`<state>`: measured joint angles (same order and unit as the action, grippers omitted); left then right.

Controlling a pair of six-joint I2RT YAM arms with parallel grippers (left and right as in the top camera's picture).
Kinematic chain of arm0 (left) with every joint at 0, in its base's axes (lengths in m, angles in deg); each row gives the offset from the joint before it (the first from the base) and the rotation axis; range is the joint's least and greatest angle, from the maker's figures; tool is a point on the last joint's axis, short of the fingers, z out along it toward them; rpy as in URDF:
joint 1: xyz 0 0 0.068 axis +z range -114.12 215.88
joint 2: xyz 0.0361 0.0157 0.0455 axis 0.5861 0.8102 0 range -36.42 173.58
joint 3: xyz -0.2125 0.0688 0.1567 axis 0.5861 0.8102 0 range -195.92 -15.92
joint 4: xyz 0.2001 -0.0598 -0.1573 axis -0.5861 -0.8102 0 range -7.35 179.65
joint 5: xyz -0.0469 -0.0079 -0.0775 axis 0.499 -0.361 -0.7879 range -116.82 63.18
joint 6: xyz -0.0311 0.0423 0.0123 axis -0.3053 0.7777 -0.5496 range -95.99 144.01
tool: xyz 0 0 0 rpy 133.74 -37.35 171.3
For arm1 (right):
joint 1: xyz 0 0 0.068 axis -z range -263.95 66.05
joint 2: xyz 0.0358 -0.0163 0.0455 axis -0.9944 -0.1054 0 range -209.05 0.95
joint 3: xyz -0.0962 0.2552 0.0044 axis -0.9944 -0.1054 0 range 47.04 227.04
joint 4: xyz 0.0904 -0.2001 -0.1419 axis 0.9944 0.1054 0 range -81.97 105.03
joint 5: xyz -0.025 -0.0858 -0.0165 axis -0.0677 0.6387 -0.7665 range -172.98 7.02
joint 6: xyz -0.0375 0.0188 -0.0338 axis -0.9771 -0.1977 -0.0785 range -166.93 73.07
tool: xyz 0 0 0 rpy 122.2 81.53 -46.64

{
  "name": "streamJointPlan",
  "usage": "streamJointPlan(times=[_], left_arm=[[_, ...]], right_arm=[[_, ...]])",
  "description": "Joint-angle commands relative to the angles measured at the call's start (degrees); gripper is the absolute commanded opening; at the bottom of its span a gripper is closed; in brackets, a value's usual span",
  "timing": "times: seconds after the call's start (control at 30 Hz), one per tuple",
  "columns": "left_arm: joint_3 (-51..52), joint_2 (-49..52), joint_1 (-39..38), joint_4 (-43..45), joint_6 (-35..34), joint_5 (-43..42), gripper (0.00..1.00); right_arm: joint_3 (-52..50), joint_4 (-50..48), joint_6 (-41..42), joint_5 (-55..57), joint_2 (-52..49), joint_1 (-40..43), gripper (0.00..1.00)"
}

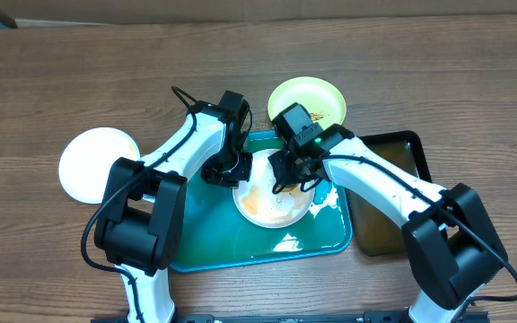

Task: Clean dirty plates on tray and stack at the side
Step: 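Scrub the white plate with the sponge while the left gripper holds its rim, then move the sponge back into the black tray with the right gripper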

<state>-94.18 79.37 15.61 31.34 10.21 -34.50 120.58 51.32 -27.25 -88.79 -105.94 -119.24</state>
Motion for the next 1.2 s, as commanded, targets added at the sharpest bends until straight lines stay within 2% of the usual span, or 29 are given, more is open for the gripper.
streamJointPlan(times=[0.0, 0.5, 0.73, 0.9, 1.17], left_arm=[[1.2, 2.5, -0.3, -0.1, -0.6, 4.7, 0.04], [1.2, 2.5, -0.3, -0.3, -0.7, 4.7, 0.04], [1.2, -0.8, 0.7, -1.5, -7.1, 11.2, 0.04], [1.2, -7.4, 0.8, -2.5, -7.6, 17.7, 0.04], [1.2, -17.1, 0.7, -4.6, -6.1, 23.8, 0.04]], right_arm=[[1.3, 1.8, 3.5, 1.6, 0.5, -0.2, 0.04], [-4.3, 0.8, 4.4, 0.7, 0.4, -4.8, 0.04], [-0.7, 5.8, 4.4, 8.2, 4.0, -3.1, 0.04], [0.4, 8.2, 4.5, 13.4, 11.1, 1.1, 0.04], [0.0, 15.4, 3.2, 12.9, 14.2, 16.2, 0.04]])
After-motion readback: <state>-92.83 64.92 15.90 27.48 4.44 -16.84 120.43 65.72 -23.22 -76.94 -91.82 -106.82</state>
